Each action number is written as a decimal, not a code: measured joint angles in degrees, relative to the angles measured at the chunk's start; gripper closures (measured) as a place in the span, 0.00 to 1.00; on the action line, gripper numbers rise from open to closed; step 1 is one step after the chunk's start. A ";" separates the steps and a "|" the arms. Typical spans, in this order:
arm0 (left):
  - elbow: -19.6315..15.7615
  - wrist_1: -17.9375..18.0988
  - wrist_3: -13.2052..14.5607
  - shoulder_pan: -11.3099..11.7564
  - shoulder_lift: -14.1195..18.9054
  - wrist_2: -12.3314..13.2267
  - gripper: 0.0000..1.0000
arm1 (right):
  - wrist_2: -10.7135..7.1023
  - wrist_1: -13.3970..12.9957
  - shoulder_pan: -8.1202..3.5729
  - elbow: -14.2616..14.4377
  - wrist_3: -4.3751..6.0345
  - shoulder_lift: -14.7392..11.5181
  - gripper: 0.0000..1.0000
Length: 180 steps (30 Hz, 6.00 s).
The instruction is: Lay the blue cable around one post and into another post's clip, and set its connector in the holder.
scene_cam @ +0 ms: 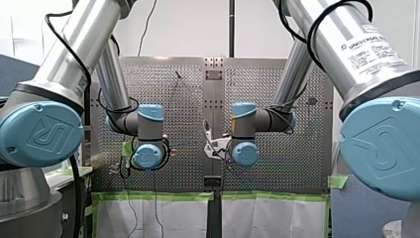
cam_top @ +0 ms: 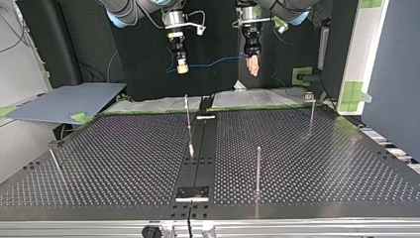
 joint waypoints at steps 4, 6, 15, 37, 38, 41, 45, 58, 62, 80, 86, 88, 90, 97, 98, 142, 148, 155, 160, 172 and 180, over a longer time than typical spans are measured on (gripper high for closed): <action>0.00 0.00 0.00 0.00 0.00 0.00 0.00 | 0.00 0.00 0.00 0.00 0.00 0.00 1.00; 0.00 0.00 0.00 0.00 0.00 0.00 0.00 | 0.00 0.00 0.00 0.00 0.00 0.00 1.00; 0.01 -2.07 -0.23 -0.33 -1.31 0.57 0.00 | -0.45 2.00 -0.15 -0.07 0.23 1.01 1.00; 0.00 -2.55 -0.26 -0.35 -1.49 0.61 0.00 | -0.53 2.81 -0.17 -0.09 0.27 1.32 1.00; 0.00 -2.55 -0.26 -0.35 -1.49 0.61 0.00 | -0.53 2.81 -0.17 -0.09 0.27 1.32 1.00; 0.00 -2.55 -0.26 -0.35 -1.50 0.61 0.00 | -0.53 2.81 -0.17 -0.09 0.26 1.32 1.00; 0.00 -2.55 -0.26 -0.35 -1.49 0.61 0.00 | -0.52 2.81 -0.17 -0.09 0.27 1.32 1.00; 0.00 -2.55 -0.27 -0.35 -1.49 0.61 0.00 | -0.53 2.82 -0.17 -0.09 0.27 1.32 1.00; -0.61 -3.39 -1.08 -1.18 -2.24 1.43 0.00 | -0.16 3.64 -0.01 0.15 0.44 0.49 1.00; 0.82 -12.85 -9.24 -1.95 5.49 2.14 0.00 | -0.46 11.38 0.43 -2.19 6.33 -8.48 1.00; 3.28 -15.48 -10.05 -1.78 8.11 1.91 0.00 | -0.53 14.28 0.15 -5.23 7.00 -11.58 1.00; 4.10 -16.28 -10.22 -1.77 8.92 1.92 0.00 | -0.56 15.30 0.08 -6.25 7.09 -12.61 1.00; 5.07 -17.28 -10.45 -1.77 9.90 1.96 0.00 | -0.59 16.50 -0.04 -7.46 7.34 -13.82 1.00; 8.55 -20.76 -12.79 -1.55 13.39 1.92 0.00 | -0.71 19.95 -0.64 -10.63 7.86 -17.28 1.00; 9.20 -21.41 -13.38 -1.44 14.03 1.89 0.00 | -0.75 20.54 -0.75 -11.03 7.88 -17.86 1.00; 31.05 -43.25 -14.03 11.95 30.63 6.58 0.00 | -2.07 41.59 -1.94 -28.98 8.02 -20.22 1.00; 34.63 -46.83 -12.66 15.53 28.53 10.16 0.00 | -2.19 45.07 -2.19 -32.47 8.08 -18.05 1.00; 38.52 -50.71 -12.10 17.94 25.59 14.04 0.00 | -2.78 48.43 -3.17 -36.41 8.81 -17.11 1.00; 41.01 -53.21 -12.34 18.29 24.80 15.76 0.00 | -3.57 50.29 -3.80 -39.08 8.96 -16.30 1.00; 46.99 -59.20 -13.24 18.96 22.36 18.28 0.00 | -4.23 52.97 -5.43 -45.13 9.26 -12.96 1.00; 50.49 -63.31 -13.39 19.93 19.99 18.61 0.00 | -4.87 53.55 -6.50 -49.38 9.40 -10.76 1.00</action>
